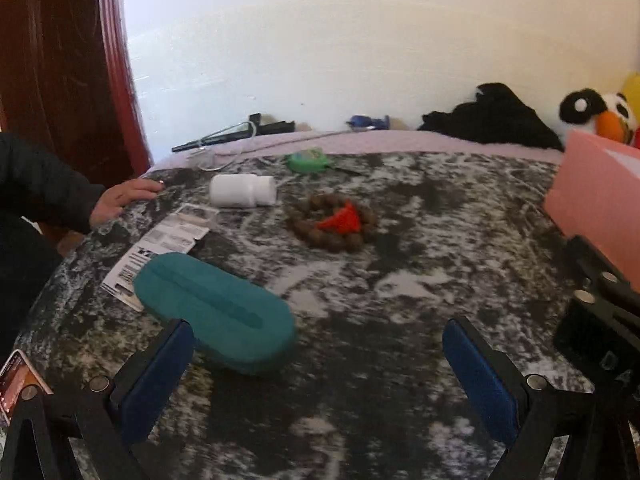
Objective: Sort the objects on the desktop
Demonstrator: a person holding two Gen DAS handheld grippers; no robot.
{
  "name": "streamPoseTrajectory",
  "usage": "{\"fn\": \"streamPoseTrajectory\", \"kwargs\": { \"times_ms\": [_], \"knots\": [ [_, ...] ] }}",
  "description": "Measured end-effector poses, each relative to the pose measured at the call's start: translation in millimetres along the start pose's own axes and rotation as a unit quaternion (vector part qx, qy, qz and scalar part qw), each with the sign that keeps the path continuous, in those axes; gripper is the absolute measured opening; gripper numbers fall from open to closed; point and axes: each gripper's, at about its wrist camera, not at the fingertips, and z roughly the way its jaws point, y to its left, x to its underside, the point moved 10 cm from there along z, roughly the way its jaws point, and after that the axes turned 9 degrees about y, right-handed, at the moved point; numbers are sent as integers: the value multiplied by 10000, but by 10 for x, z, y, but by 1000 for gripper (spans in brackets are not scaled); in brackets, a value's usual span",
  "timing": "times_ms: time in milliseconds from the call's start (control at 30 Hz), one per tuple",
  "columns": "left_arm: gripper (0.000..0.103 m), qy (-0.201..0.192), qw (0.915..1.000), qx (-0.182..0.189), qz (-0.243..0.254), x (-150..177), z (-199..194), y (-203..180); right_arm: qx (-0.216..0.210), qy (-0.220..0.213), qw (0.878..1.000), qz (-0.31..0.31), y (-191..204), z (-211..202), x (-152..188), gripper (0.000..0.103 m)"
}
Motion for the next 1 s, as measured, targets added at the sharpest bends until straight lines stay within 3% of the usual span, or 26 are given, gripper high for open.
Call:
{"fn": "streamPoseTrajectory", "kwargs": {
  "times_ms": [100,200,333,633,833,933,1000],
  "knots": [
    [103,-4,9990,239,-385,102,169,64,157,-124,9997,-140,-3,-14,30,103],
    [102,61,9988,300,-372,154,225,16,324,-35,9991,-252,-32,53,141,103],
    [102,147,9988,351,-315,208,281,-55,194,133,9997,-23,-124,86,201,103],
    [103,-153,9998,-106,32,105,177,-194,115,158,9998,92,-169,85,198,103],
    [103,-18,9979,560,-316,131,296,-217,135,120,9998,-20,-119,67,177,103],
    [103,144,9969,443,-639,182,419,-72,146,128,9998,2,-136,77,172,103],
    [102,426,9954,114,-856,251,534,83,144,157,9998,48,-159,90,175,103]
  ]
}}
